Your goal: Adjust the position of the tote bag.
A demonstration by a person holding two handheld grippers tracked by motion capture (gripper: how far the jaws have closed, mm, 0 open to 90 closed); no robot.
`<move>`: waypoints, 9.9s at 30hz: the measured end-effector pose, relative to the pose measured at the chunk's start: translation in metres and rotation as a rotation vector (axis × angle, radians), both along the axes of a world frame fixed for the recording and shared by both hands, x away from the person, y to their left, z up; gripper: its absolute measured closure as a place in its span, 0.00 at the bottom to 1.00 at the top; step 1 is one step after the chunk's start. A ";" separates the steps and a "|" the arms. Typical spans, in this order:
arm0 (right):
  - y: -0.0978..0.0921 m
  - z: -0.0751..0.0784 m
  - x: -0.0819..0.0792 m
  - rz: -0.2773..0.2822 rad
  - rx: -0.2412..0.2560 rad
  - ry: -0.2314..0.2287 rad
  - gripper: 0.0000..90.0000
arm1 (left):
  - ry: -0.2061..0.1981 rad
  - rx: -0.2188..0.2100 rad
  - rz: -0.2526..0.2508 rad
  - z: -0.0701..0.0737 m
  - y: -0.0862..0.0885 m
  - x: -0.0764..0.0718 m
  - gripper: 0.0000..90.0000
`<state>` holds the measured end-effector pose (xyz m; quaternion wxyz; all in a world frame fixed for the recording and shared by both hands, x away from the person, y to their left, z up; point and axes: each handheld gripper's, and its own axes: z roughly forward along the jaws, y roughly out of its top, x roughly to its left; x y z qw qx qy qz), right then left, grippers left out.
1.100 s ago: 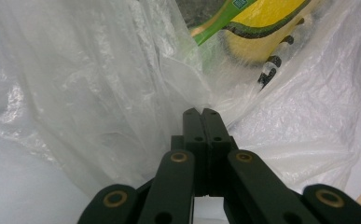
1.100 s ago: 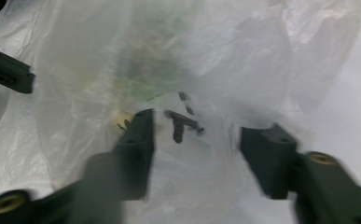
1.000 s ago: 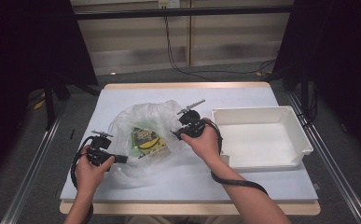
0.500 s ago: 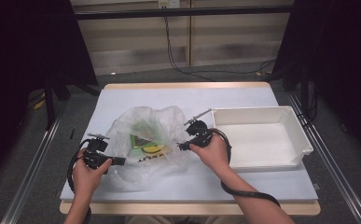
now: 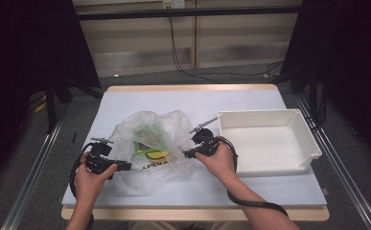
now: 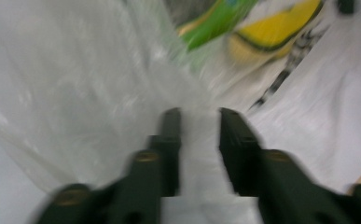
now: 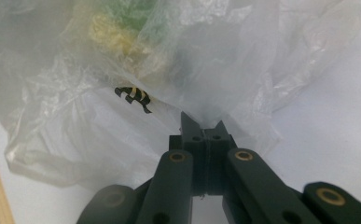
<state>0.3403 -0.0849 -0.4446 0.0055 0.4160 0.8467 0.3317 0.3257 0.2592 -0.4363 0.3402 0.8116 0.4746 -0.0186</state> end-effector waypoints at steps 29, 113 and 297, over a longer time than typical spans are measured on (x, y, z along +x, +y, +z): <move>-0.016 0.042 -0.008 -0.011 -0.060 -0.124 0.50 | -0.090 0.024 -0.070 0.014 -0.048 0.011 0.39; -0.030 0.075 0.030 -0.005 0.032 -0.171 0.48 | -0.084 -0.007 -0.396 -0.013 -0.111 -0.009 1.00; 0.000 0.067 0.069 0.041 0.022 -0.256 0.56 | -0.086 0.005 -0.262 0.016 -0.113 0.004 0.51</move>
